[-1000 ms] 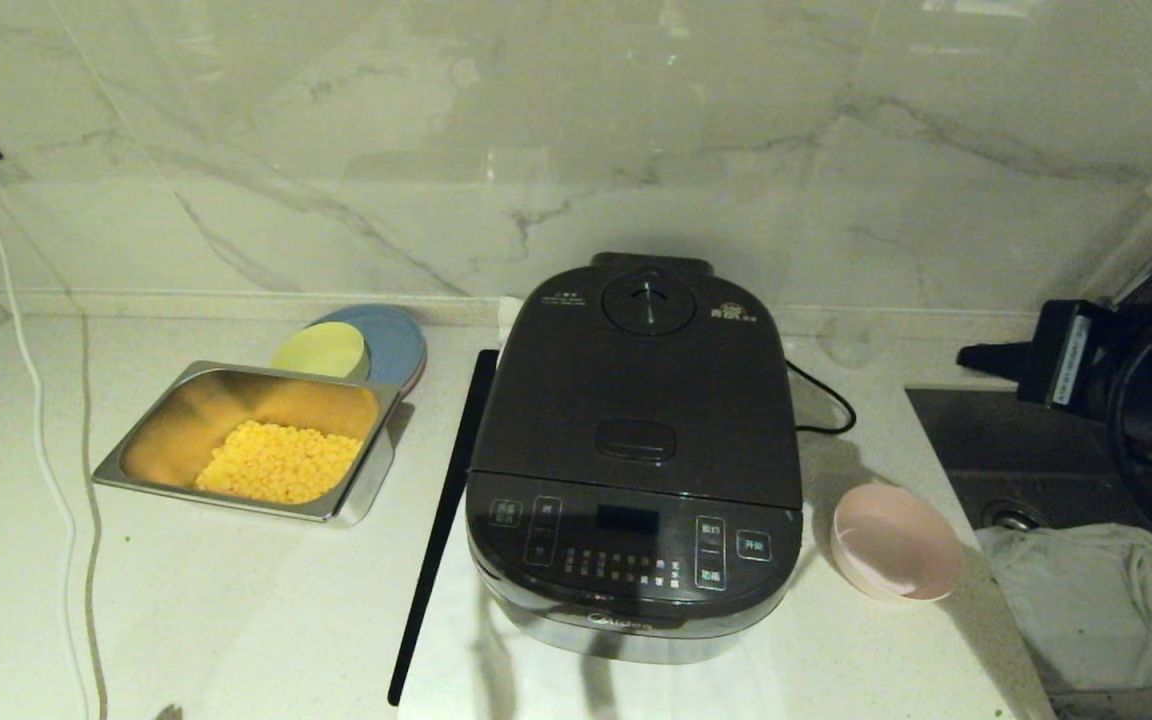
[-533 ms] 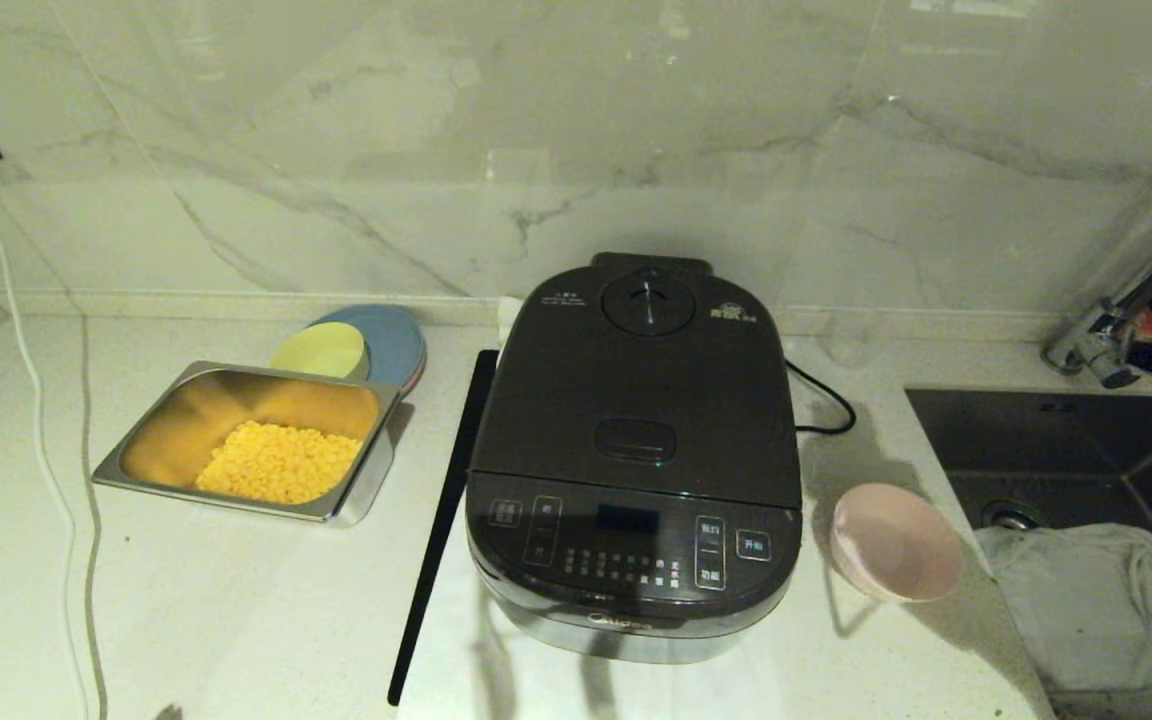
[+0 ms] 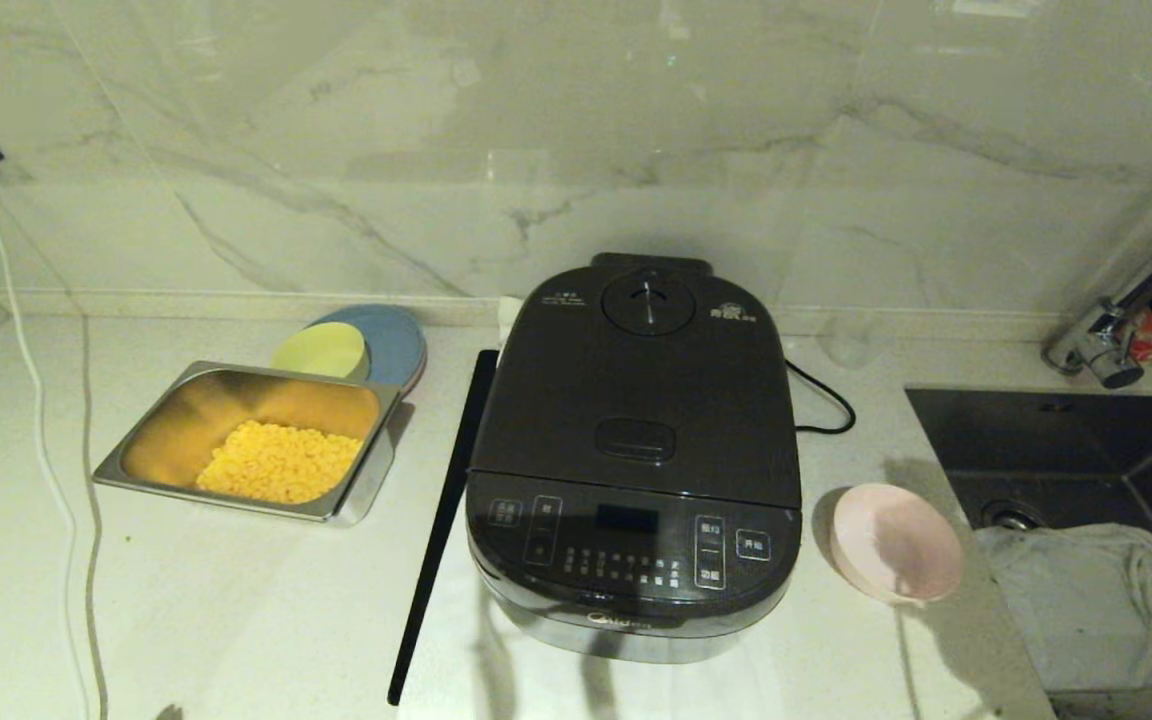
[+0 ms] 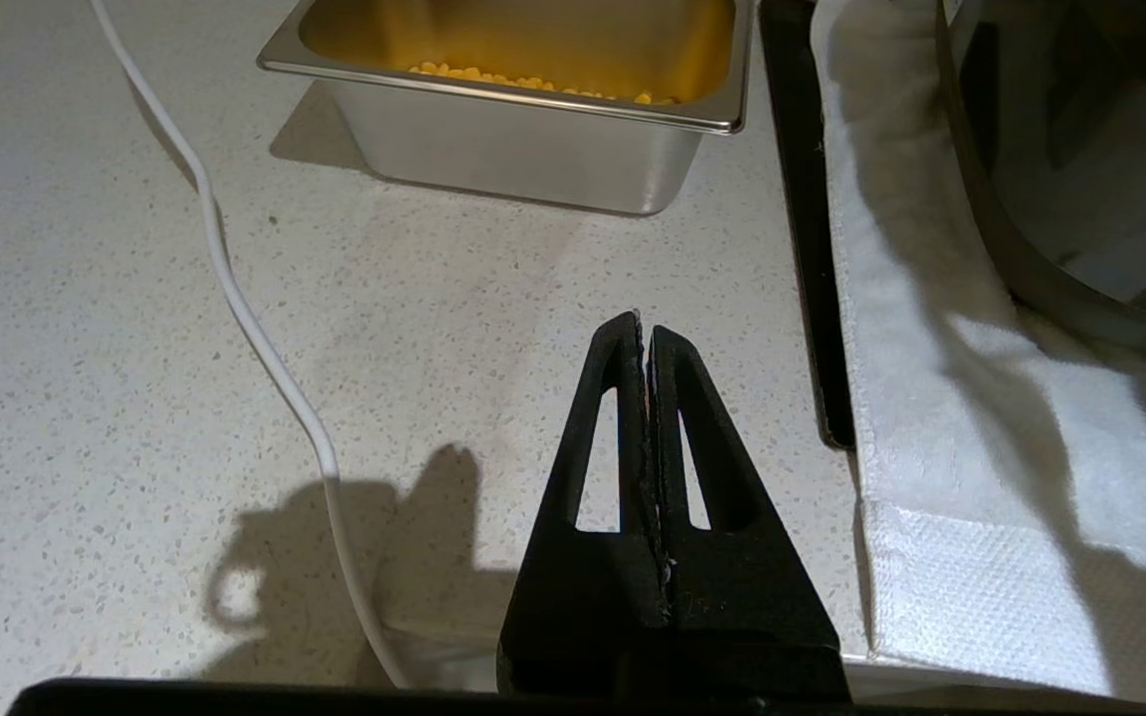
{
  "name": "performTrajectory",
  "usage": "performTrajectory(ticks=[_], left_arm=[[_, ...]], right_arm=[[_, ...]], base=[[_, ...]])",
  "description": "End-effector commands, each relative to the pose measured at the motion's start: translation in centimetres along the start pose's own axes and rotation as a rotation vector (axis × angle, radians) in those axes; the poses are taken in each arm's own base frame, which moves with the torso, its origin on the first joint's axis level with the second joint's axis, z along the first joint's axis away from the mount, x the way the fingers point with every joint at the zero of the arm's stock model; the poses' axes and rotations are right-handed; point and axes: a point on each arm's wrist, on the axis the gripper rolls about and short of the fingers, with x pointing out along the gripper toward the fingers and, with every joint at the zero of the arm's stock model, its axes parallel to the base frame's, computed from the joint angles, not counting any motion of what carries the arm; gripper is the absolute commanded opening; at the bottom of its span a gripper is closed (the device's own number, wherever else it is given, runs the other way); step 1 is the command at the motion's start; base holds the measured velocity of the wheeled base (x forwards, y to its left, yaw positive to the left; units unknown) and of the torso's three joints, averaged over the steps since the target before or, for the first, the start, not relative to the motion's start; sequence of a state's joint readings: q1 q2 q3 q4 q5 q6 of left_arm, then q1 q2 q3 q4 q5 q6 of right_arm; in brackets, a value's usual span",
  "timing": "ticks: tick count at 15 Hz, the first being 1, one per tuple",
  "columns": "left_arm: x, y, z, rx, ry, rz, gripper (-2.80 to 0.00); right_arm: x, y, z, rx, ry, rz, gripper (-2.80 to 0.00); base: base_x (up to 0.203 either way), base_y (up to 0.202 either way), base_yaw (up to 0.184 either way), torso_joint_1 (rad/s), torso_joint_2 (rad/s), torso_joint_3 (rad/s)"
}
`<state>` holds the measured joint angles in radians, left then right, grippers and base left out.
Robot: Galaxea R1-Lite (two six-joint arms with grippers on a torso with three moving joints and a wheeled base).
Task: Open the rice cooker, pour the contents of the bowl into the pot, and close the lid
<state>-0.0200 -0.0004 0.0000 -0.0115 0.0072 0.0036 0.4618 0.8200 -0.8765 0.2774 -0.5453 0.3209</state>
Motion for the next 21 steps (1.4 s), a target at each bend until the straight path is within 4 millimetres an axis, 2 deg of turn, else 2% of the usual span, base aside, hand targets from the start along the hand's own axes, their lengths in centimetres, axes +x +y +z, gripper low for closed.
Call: performTrajectory(ticks=[1, 4, 7, 14, 17, 21], left_arm=[[0.1, 0.0, -0.3, 0.0, 0.007, 0.001, -2.8], [0.1, 0.0, -0.3, 0.0, 0.007, 0.001, -2.8], [0.1, 0.0, -0.3, 0.0, 0.007, 0.001, -2.8], [0.1, 0.0, -0.3, 0.0, 0.007, 0.001, -2.8], [0.1, 0.0, -0.3, 0.001, 0.007, 0.001, -2.8], [0.1, 0.0, -0.3, 0.0, 0.007, 0.001, -2.8]], right_arm=[[-3.2, -2.5, -0.9, 0.026, -0.08, -0.032, -2.8], [-5.9, -4.4, -2.3, 0.004, -0.133, -0.115, -2.8], [-7.6, -5.5, -4.3, 0.003, -0.15, -0.183, -2.8], [-8.4, -6.7, -8.9, -0.035, -0.152, -0.245, -2.8], [-8.3, -6.8, -9.1, -0.043, -0.153, -0.293, -2.8], [-8.2, -6.6, -9.9, -0.078, -0.134, -0.445, -2.8]], base=[[0.0, 0.0, 0.0, 0.0, 0.0, 0.0], [0.0, 0.0, 0.0, 0.0, 0.0, 0.0], [0.0, 0.0, 0.0, 0.0, 0.0, 0.0], [0.0, 0.0, 0.0, 0.0, 0.0, 0.0], [0.0, 0.0, 0.0, 0.0, 0.0, 0.0], [0.0, 0.0, 0.0, 0.0, 0.0, 0.0]])
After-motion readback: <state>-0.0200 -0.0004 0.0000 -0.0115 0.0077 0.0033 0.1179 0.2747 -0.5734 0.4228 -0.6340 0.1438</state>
